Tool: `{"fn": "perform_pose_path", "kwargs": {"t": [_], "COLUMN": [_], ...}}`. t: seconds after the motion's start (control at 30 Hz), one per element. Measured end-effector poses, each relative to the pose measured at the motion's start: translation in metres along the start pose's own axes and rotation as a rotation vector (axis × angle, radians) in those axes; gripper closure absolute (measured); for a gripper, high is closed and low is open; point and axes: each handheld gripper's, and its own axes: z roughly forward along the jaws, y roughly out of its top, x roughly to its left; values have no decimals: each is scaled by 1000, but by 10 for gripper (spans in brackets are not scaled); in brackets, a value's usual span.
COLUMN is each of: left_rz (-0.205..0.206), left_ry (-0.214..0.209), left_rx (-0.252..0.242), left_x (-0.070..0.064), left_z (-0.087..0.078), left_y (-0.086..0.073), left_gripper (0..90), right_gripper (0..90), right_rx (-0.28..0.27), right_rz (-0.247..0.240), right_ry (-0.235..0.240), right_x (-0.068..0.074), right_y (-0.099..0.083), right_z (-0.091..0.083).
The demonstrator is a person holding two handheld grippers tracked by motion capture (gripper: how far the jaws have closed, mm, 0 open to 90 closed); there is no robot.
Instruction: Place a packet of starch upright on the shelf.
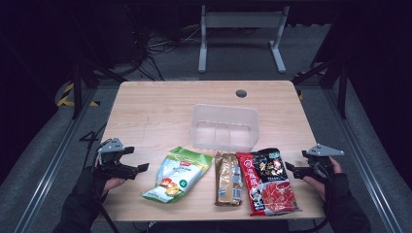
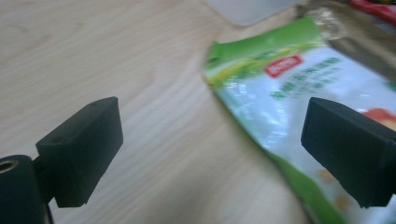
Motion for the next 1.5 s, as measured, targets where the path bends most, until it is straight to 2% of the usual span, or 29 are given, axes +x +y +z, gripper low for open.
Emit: {"fn": "perform_pose_path", "kwargs": {"t": [0.03, 0.07, 0.13, 0.17, 0.2, 0.23, 0.27, 0.37, 0.43, 0.47, 0.53, 0.57, 0.67, 0.8, 0.93, 0.97, 1.03, 1.1, 1.23, 1.33, 1.37, 1.43, 1.5], "left_rz": [0, 40, 63, 56, 45, 45, 24, 35, 38, 38, 41, 29, 35, 45, 79, 84, 114, 115, 145, 141, 136, 144, 137], "left_ry": [0, -19, -73, -82, -107, -107, -126, -143, -136, -136, -128, -137, -156, -145, -90, -55, -26, 3, 75, 93, 107, 122, 121], "left_rx": [0, -5, 2, 10, 32, 32, 57, 149, 183, 183, 221, 224, 242, 250, 265, 272, 290, 292, 284, 279, 273, 260, 247], "left_x": [0, -4, -6, -7, -6, -6, -7, -9, -9, -9, -9, -8, -8, -10, -17, -20, -24, -26, -27, -28, -27, -24, -23], "left_z": [0, 2, 8, 13, 24, 24, 33, 59, 73, 73, 83, 89, 103, 114, 123, 124, 126, 125, 122, 121, 120, 118, 117], "left_y": [0, 2, 4, 6, 9, 9, 11, 20, 24, 24, 28, 30, 38, 45, 53, 55, 57, 58, 56, 56, 55, 54, 52], "left_gripper": [63, 63, 65, 65, 71, 74, 74, 85, 70, 75, 69, 66, 68, 68, 82, 127, 201, 261, 465, 559, 613, 777, 825], "right_gripper": [163, 163, 163, 163, 163, 163, 163, 163, 163, 163, 161, 161, 157, 156, 156, 155, 156, 156, 155, 155, 154, 155, 153], "right_rx": [0, 0, 2, 1, -2, -2, -4, -11, -8, -8, -2, -2, 0, 4, 9, 12, 14, 16, 22, 23, 23, 24, 23], "right_rz": [0, -2, -12, -15, -24, -24, -22, -17, -12, -12, -22, -26, -32, -35, -26, -27, -30, -38, -40, -44, -46, -47, -47], "right_ry": [0, 3, 11, 12, 12, 12, 14, 20, 30, 30, 35, 38, 47, 54, 64, 66, 68, 70, 76, 78, 77, 75, 75], "right_x": [0, 1, 3, 3, 5, 5, 5, 6, 7, 7, 10, 10, 12, 12, 11, 12, 13, 14, 15, 16, 16, 16, 16], "right_y": [0, 0, 2, 3, 5, 5, 6, 9, 9, 9, 9, 9, 10, 10, 10, 10, 10, 10, 10, 11, 11, 11, 11], "right_z": [0, 0, 0, 0, 0, 0, 0, 1, 2, 2, 2, 3, 5, 5, 6, 6, 6, 7, 7, 8, 8, 8, 8]}}
